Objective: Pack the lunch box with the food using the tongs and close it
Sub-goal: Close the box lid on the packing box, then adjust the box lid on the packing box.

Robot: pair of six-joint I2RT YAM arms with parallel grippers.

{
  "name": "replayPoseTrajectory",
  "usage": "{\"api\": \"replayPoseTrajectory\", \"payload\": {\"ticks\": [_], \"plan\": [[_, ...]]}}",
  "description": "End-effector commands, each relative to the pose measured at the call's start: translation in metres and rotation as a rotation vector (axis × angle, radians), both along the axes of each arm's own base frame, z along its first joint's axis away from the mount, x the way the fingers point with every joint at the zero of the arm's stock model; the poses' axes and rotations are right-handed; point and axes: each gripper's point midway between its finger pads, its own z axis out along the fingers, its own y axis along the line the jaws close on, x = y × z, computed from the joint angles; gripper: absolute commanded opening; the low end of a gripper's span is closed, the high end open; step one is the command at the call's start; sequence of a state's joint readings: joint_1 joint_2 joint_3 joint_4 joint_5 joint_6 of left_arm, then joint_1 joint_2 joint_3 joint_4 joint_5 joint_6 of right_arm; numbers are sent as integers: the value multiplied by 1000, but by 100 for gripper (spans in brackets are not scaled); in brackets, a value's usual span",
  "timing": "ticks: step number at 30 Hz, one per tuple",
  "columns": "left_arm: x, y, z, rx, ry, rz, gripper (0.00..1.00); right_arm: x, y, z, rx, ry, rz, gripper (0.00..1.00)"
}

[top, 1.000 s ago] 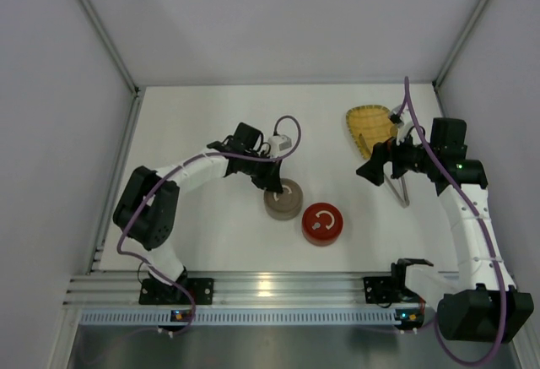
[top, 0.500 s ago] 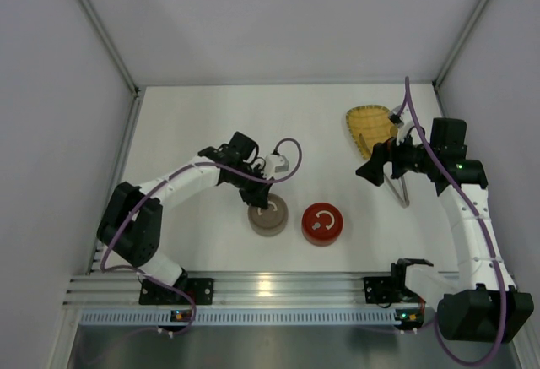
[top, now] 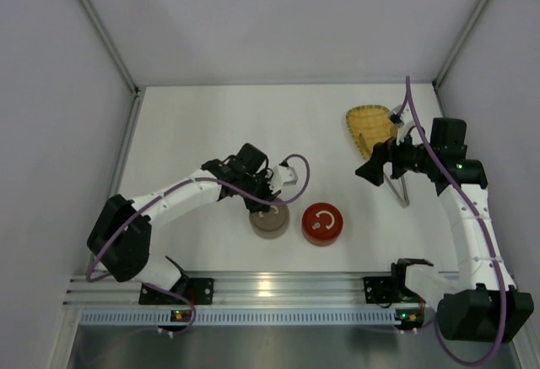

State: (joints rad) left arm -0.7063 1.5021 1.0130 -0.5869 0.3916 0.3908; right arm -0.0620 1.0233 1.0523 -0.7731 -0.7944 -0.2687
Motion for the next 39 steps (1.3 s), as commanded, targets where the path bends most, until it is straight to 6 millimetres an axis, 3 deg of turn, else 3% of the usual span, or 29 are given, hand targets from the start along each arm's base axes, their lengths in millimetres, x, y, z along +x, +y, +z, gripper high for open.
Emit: {"api": "replayPoseTrajectory", "payload": {"ticks": [1,7,17,23,29,31,32,35,39], "plan": [[-23,25,-30,175,-21,-12,11,2,1,7,10,-38,17,99],[-36,19,-15,162,-83,-74,24,4,1,5,13,-29,16,99],[-66,17,11,77,-24,-186,47,6,0,7,9,-37,10,99],[-76,10,28,7,-8,-227,50,6,0,6,9,-32,7,99],[-92,5,32,-28,54,-288,46,6,0,4,8,-27,7,99],[-83,-1,39,-33,44,-221,37,6,-1,3,5,-21,6,100],[-75,-3,43,-44,29,-191,23,6,-1,3,2,-25,7,99],[-58,-9,65,-104,15,-106,4,5,-1,2,3,-20,7,99],[-43,-16,82,-132,-17,-47,0,4,-1,3,1,-24,6,100]]}}
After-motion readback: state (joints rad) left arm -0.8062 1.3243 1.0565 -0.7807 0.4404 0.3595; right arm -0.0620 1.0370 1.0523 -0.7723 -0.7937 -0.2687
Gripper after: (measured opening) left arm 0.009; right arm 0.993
